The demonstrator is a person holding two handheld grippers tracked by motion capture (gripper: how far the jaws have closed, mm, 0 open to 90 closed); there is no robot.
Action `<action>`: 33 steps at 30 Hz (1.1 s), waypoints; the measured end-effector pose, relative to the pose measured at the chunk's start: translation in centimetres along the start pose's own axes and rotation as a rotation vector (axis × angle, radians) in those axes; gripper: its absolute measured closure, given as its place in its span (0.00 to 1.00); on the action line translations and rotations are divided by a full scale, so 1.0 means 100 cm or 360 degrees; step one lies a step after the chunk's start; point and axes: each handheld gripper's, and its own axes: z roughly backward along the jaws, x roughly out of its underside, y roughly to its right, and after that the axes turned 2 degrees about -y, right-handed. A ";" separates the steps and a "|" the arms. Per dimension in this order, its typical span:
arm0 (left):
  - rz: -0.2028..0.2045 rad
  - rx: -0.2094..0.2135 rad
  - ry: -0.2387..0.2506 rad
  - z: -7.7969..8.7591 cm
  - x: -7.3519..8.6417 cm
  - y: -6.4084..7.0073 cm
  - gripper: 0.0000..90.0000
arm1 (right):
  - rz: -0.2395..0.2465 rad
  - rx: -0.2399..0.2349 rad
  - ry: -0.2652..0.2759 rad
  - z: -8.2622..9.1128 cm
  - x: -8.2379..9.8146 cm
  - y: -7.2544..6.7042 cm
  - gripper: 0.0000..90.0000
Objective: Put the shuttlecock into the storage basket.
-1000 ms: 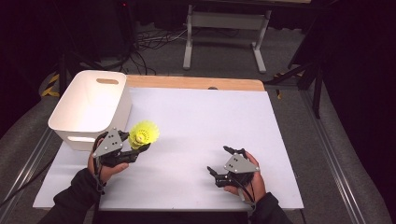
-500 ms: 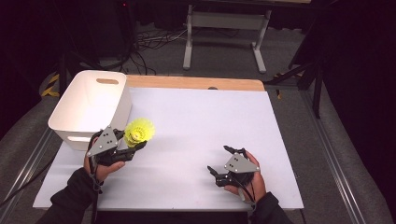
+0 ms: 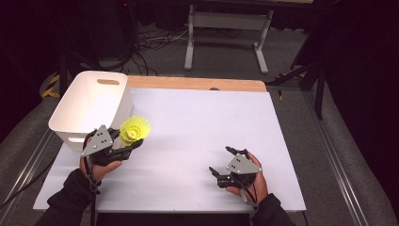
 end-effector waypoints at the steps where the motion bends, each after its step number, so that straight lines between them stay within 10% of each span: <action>1: 0.0000 0.0000 0.0000 0.000 0.000 0.000 0.55 | 0.0000 0.0000 -0.0001 0.000 0.000 0.000 0.15; 33: 0.0051 -0.0082 0.0067 0.022 -0.005 -0.013 0.56 | -0.0002 -0.0005 0.0004 -0.001 0.000 0.001 0.15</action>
